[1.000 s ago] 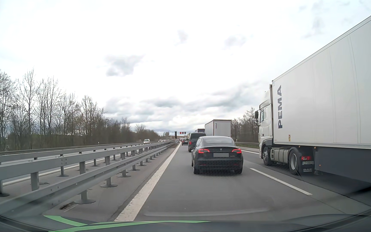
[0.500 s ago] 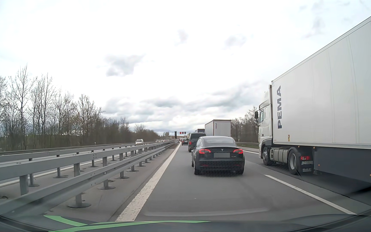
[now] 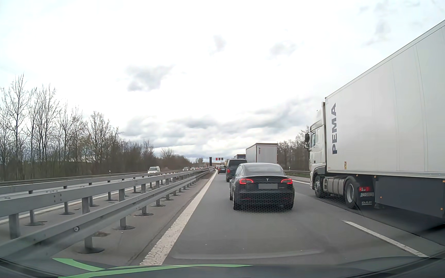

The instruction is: Follow the waypoints while adhering to traffic rules and regulations

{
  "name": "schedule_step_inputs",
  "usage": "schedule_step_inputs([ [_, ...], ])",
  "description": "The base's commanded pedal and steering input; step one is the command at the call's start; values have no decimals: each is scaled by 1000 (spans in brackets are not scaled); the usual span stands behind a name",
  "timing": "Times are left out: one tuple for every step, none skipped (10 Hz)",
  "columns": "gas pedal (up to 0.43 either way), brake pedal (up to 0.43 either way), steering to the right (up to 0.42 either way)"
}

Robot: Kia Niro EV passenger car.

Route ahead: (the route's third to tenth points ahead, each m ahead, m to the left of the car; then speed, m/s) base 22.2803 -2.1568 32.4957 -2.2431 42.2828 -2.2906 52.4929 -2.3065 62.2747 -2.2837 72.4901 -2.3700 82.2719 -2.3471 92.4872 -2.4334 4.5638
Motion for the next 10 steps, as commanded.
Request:
schedule_step_inputs([
  [28, 0, -2],
  [28, 0, -2],
  [28, 0, -2],
  [28, 0, -2],
  [28, 0, -2],
  [28, 0, -1],
  [28, 0, -1],
  [28, 0, -1],
  [39, 0, -1],
  [47, 0, -1],
])
